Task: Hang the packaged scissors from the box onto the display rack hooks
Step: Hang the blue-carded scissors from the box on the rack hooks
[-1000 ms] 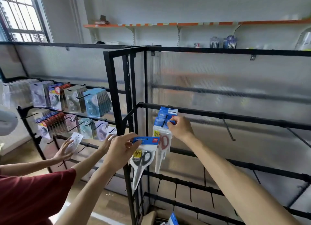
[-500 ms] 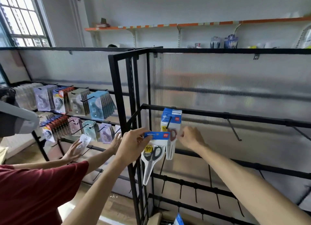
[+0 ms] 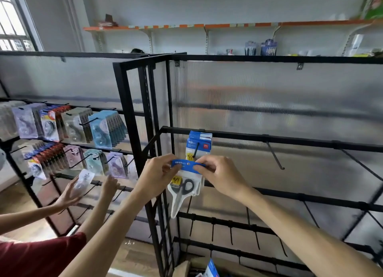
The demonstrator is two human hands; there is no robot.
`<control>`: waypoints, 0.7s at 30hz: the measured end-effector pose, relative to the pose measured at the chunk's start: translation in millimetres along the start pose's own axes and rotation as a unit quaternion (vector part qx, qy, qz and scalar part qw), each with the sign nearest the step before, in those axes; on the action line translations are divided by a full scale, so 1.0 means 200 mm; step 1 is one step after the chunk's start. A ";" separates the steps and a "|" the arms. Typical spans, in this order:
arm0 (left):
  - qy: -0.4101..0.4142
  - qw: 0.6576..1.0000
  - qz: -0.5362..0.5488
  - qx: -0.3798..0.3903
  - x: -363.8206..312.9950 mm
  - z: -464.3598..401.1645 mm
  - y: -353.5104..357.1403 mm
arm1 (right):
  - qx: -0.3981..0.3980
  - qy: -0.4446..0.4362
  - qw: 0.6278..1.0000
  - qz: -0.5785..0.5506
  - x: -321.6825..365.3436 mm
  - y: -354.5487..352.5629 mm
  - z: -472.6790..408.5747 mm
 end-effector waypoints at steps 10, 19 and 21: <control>0.021 0.989 -0.135 0.063 0.07 -0.01 -0.01 | -0.060 0.113 0.992 0.010 -0.18 0.03 -0.12; 0.041 0.988 -0.126 0.084 0.03 -0.05 0.11 | -0.093 0.179 0.964 0.171 -0.36 0.04 -0.46; 0.042 0.987 -0.128 0.087 0.01 -0.06 0.14 | -0.103 0.208 0.958 0.169 -0.42 0.06 -0.52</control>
Point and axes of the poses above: each hand's wrist, its own z-axis away from the middle knuckle, its own y-axis out of the palm, x = y × z, the point moved 5 cm from there along -z, towards the middle knuckle, and after that the axes turned 5 degrees about -x, right-handed, at the moved point
